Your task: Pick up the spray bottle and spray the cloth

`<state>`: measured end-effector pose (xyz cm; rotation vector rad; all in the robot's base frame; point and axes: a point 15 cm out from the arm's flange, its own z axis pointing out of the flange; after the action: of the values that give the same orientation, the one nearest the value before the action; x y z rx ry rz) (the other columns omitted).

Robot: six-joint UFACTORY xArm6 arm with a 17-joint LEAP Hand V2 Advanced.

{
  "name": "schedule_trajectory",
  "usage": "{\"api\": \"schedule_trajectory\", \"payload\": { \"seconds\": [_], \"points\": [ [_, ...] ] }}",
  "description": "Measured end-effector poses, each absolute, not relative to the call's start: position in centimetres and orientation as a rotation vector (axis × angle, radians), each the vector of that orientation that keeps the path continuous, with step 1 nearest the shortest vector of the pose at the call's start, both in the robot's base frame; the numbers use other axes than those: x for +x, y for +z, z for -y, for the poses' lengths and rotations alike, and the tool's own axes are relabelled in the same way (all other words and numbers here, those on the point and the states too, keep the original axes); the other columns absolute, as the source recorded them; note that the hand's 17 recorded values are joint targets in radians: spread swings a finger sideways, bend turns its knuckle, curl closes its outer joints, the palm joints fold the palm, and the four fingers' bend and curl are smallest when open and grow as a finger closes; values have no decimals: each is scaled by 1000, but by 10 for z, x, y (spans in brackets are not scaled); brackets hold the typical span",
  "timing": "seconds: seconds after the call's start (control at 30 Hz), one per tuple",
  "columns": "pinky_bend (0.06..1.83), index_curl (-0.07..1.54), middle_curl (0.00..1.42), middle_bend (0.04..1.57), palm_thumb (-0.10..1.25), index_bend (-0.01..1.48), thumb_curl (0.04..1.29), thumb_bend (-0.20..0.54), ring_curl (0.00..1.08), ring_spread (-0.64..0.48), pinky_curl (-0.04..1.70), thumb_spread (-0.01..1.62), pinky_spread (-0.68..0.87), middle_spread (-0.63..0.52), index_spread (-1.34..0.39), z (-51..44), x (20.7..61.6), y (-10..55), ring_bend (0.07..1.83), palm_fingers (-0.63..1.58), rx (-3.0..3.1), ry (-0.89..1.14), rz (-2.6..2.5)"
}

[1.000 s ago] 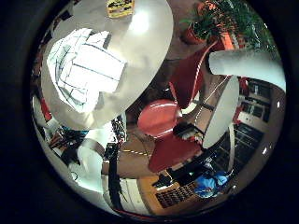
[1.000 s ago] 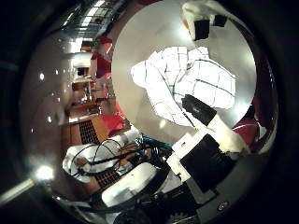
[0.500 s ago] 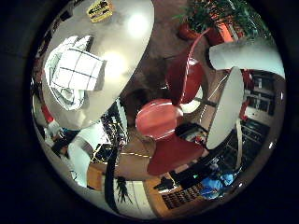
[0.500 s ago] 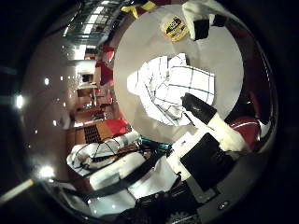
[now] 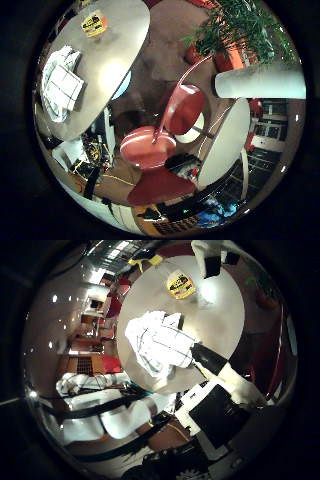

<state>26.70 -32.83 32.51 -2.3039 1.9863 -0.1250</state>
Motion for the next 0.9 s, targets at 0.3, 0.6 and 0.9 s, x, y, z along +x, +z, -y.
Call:
{"api": "schedule_trajectory", "payload": {
  "seconds": [0.3,0.6,0.9],
  "points": [
    [199,359,345,315,674,167,305,-27,199,164,257,969,387,-172,-409,388,304,329,195,275,-2335,-199,-1952],
    [296,257,347,283,555,132,293,-36,239,176,310,935,382,-94,-368,415,357,309,250,133,-2262,-224,-1814],
    [365,224,344,268,457,137,291,-36,261,174,330,877,374,-12,-328,431,393,272,301,55,-2198,-120,-1710]
  ]
}}
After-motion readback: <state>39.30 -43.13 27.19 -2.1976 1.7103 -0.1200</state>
